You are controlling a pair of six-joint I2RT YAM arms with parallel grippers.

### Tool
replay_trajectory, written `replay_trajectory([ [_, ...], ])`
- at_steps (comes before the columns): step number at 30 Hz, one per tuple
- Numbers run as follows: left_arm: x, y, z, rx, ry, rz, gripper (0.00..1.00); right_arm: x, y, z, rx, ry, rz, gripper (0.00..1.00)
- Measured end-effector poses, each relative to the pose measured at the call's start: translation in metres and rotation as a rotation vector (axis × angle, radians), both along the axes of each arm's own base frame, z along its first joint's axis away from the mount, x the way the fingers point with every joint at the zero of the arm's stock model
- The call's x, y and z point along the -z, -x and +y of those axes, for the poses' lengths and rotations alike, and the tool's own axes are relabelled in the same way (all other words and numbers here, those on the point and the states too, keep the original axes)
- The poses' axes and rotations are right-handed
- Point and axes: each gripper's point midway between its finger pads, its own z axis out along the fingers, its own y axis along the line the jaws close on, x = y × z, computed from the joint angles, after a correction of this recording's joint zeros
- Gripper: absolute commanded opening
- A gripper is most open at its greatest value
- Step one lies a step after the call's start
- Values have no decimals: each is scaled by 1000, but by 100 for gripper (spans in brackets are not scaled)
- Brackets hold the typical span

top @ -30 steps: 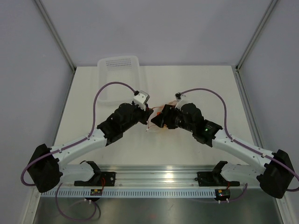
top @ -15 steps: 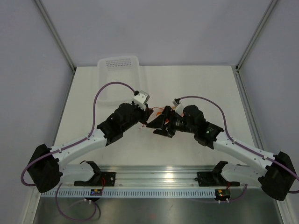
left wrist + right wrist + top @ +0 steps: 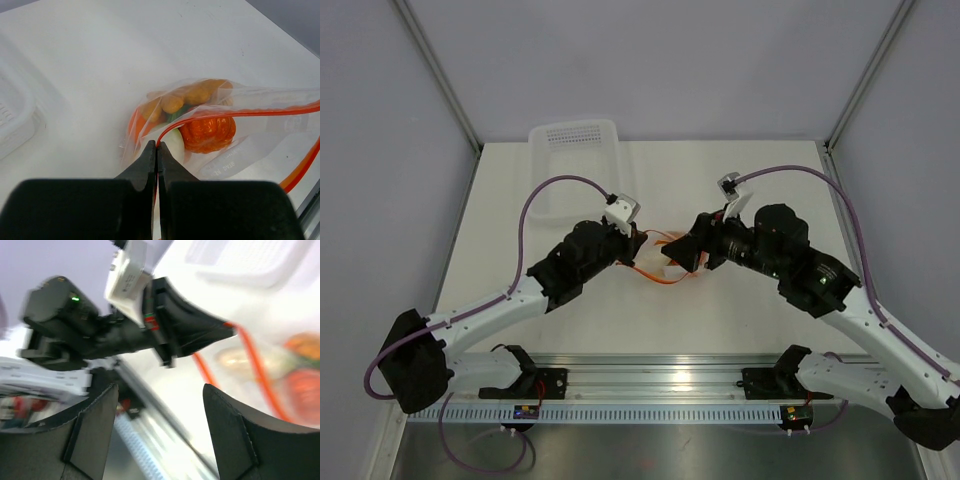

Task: Open the zip-top bag and remove the fake food
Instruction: Adjust the zipper food storage bag at the center of the board.

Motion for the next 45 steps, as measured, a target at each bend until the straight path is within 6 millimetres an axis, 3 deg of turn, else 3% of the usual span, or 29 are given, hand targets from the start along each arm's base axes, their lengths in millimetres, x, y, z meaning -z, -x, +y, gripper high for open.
replay_trajectory([
  [4, -3, 0, 2, 4, -4, -16, 0, 20, -19, -11, 7, 182, -186, 84],
  [9, -8, 1, 1, 10, 7, -33, 0, 68, -41, -25, 18, 409, -285, 74],
  [16, -9, 3, -1, 34, 4, -37, 0, 94, -79, -24, 74, 576, -354, 70],
  [21, -8, 3, -1, 35, 0, -41, 0, 104, -91, -23, 89, 618, -399, 63],
  [25, -9, 3, -1, 36, -2, -44, 0, 99, -98, -20, 103, 605, -455, 55],
  [28, -9, 3, -1, 38, -3, -46, 0, 99, -101, -16, 105, 581, -486, 44],
  [29, -9, 3, -1, 38, -3, -46, 0, 100, -101, -15, 104, 578, -488, 36],
  [33, -9, 3, -1, 39, -3, -46, 2, 106, -102, -13, 117, 552, -484, 30],
  [36, -9, 4, -1, 40, -3, -45, 5, 108, -103, -11, 139, 522, -476, 16],
  [37, -9, 4, -1, 41, -3, -46, 6, 109, -104, -12, 156, 516, -465, 6],
  [39, -9, 4, -1, 41, -3, -46, 14, 110, -105, -14, 189, 509, -442, 0],
  [40, -9, 4, -1, 42, -3, -47, 28, 110, -107, -16, 213, 508, -431, 0],
  [42, -9, 3, -1, 42, -8, -50, 39, 109, -112, -23, 279, 506, -407, 0],
  [43, -9, 3, -1, 42, -6, -48, 52, 109, -114, -27, 315, 507, -397, 0],
  [45, -9, 3, -1, 41, -5, -48, 65, 107, -119, -36, 382, 516, -385, 0],
])
